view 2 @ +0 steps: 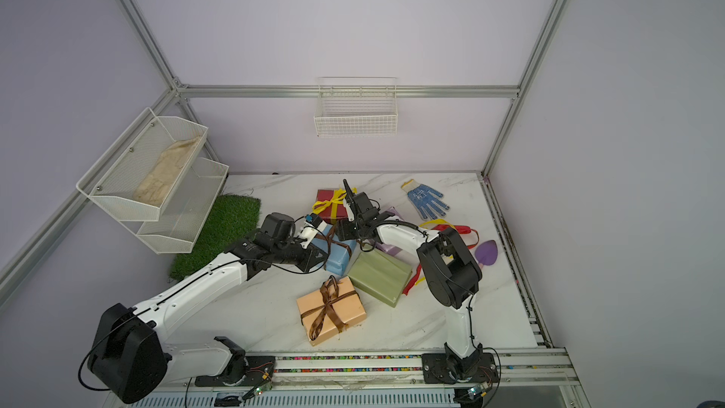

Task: Untie the ribbon bows on the gift boxes
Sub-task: Adjust the gift box at the center of the board, then untie the ribbon from the gift box.

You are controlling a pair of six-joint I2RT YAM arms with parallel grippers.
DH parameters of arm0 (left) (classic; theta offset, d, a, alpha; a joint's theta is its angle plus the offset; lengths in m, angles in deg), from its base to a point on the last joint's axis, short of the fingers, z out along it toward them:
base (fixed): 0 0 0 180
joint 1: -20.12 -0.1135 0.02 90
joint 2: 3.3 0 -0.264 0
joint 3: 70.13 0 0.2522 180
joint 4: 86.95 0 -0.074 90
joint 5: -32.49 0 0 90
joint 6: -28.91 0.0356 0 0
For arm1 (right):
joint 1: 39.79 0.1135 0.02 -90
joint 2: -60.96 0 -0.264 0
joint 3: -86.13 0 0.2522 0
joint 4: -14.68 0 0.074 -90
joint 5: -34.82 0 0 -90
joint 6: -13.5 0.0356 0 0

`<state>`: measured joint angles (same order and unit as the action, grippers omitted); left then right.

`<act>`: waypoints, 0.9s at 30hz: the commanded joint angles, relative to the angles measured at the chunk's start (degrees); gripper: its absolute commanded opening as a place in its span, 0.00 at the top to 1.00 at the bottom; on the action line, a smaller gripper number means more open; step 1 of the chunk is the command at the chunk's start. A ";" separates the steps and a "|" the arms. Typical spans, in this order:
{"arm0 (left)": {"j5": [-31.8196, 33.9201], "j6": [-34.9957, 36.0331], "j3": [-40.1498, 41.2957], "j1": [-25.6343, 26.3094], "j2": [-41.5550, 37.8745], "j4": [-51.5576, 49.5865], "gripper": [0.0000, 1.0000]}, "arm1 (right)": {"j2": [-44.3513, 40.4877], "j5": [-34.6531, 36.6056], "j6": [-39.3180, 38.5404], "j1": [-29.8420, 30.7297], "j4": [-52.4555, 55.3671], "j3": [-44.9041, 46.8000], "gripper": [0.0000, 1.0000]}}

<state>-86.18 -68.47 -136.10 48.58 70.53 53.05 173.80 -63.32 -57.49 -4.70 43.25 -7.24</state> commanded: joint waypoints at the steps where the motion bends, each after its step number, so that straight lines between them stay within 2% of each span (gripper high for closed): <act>1: -12.55 1.11 1.67 -0.04 -0.88 4.54 0.94 | 3.46 4.00 -0.11 -0.11 6.33 1.70 0.35; 4: -15.13 1.14 1.17 -0.08 0.89 4.69 0.90 | 3.19 3.97 -0.11 -0.11 6.63 1.59 0.35; 9: -12.13 0.11 -0.30 -0.26 2.03 4.79 0.85 | 0.13 4.35 -2.03 -0.04 9.07 1.67 0.35; 10: -9.85 -0.62 -0.66 -0.38 1.95 4.87 0.83 | -0.84 4.21 -2.81 -0.07 9.86 1.62 0.35; 13: -0.54 -4.44 -1.48 -2.19 1.59 5.59 0.83 | -3.48 4.30 -5.77 -0.08 14.24 0.85 0.36; 15: 1.58 -7.81 -1.04 -4.89 1.33 7.22 0.84 | -5.15 4.75 -7.23 -0.11 16.68 0.38 0.37; 18: 3.56 -9.19 -0.02 -8.08 1.55 9.13 0.86 | -7.80 4.68 -9.99 -0.07 19.33 0.02 0.42; 21: 3.55 -7.55 -1.10 -8.85 3.88 7.70 0.86 | -9.83 3.03 -11.41 -0.05 20.61 -0.20 0.51; 27: 3.78 -6.86 -2.46 -8.82 9.88 7.43 0.90 | -10.65 -6.99 -11.87 0.05 16.39 0.56 0.66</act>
<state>-83.57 -75.48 -135.69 39.71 78.68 59.45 163.97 -64.85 -68.03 -4.70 60.37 -7.22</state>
